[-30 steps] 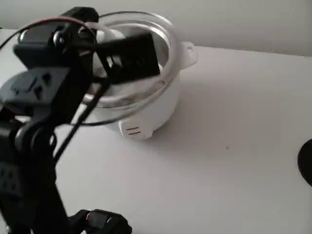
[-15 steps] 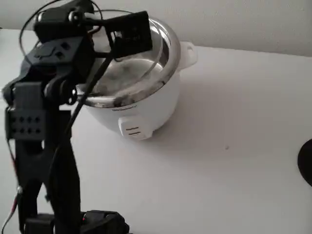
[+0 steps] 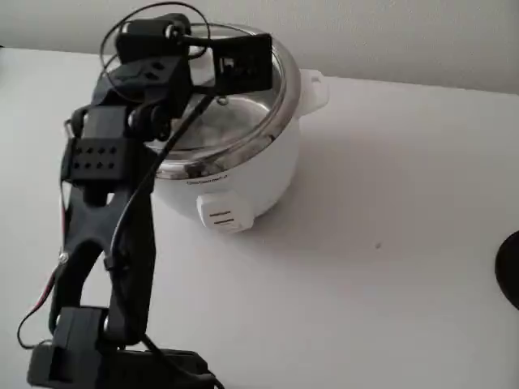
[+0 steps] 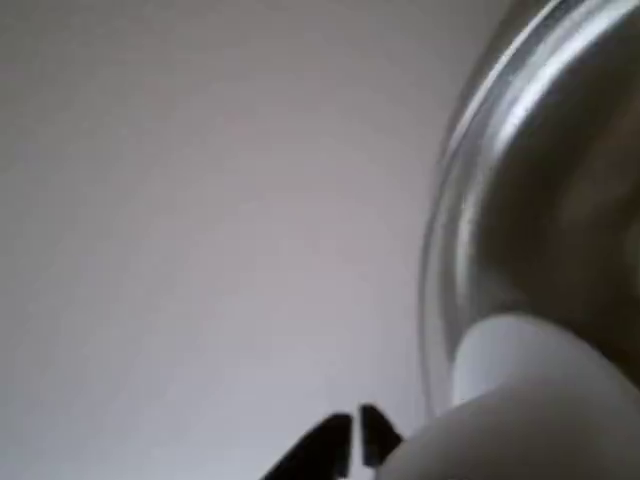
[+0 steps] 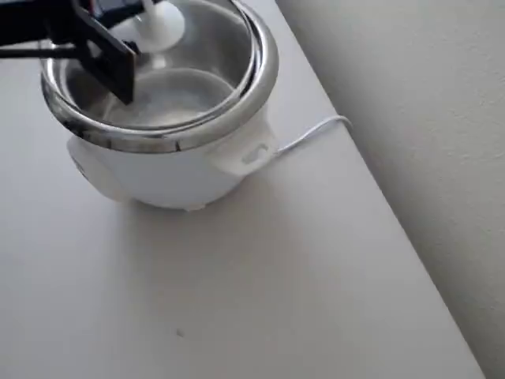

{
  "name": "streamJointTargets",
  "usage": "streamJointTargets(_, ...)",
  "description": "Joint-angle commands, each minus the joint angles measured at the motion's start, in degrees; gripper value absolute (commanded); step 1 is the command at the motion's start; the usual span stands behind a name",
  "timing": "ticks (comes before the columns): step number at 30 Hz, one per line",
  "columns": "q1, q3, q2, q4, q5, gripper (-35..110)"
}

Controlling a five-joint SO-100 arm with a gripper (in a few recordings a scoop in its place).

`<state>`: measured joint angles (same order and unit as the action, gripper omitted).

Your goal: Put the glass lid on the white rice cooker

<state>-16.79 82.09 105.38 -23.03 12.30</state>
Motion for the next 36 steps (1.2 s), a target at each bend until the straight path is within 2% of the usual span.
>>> streamJointTargets(1, 0.97, -0.53, 2.99, 8.61, 0.79, 0)
streamJointTargets(9, 0.79, 7.38, 3.16, 11.34, 1.58, 0)
streamJointTargets(19, -2.2, 9.49, 3.08, 10.99, 1.85, 0)
streamJointTargets(36, 0.7, -1.76, -0.09, -2.2, 24.7, 0)
